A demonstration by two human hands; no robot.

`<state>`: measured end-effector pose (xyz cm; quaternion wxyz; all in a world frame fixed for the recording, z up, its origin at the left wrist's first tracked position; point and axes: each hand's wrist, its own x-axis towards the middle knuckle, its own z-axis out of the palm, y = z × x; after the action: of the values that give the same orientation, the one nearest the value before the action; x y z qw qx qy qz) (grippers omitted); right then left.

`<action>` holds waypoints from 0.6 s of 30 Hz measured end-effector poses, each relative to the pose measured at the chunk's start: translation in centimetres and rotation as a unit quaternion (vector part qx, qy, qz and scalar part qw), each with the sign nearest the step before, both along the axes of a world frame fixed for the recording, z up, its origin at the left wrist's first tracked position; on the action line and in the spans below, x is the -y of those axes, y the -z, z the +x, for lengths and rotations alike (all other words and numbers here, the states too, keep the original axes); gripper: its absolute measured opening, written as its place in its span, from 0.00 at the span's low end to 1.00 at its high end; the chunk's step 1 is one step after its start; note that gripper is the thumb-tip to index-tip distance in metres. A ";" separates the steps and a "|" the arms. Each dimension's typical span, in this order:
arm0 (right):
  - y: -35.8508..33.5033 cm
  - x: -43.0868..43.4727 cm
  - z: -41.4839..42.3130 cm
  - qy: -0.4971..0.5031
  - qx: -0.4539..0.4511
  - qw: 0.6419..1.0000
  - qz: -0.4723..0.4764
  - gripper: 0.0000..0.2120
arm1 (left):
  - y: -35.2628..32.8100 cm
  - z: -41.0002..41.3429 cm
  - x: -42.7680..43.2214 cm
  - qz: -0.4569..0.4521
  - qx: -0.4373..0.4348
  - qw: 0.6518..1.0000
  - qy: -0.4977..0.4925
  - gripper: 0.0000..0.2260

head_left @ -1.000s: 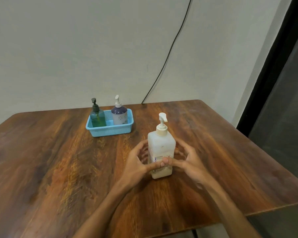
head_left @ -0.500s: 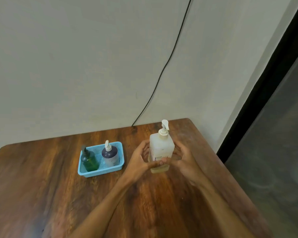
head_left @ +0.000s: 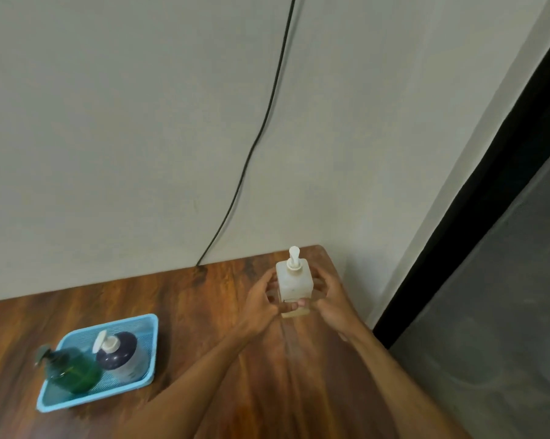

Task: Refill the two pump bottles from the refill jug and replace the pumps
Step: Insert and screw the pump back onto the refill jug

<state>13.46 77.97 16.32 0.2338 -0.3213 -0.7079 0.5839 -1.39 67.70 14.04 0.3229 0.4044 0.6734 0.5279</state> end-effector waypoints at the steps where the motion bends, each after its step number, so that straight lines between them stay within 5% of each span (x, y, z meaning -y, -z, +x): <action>1: 0.6 -1.4 -0.4 0.000 0.007 1.000 0.002 0.36 | 0.7 -0.3 -1.4 -0.002 -0.001 1.000 -0.004 0.35; 18: 11.8 -13.6 -5.8 0.005 0.018 0.998 0.058 0.41 | 11.6 -4.7 -14.4 -0.035 0.004 0.999 -0.030 0.37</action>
<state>7.63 91.60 4.56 0.2428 -0.3212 -0.7430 0.5346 -6.09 82.12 2.45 0.3239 0.3703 0.7020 0.5150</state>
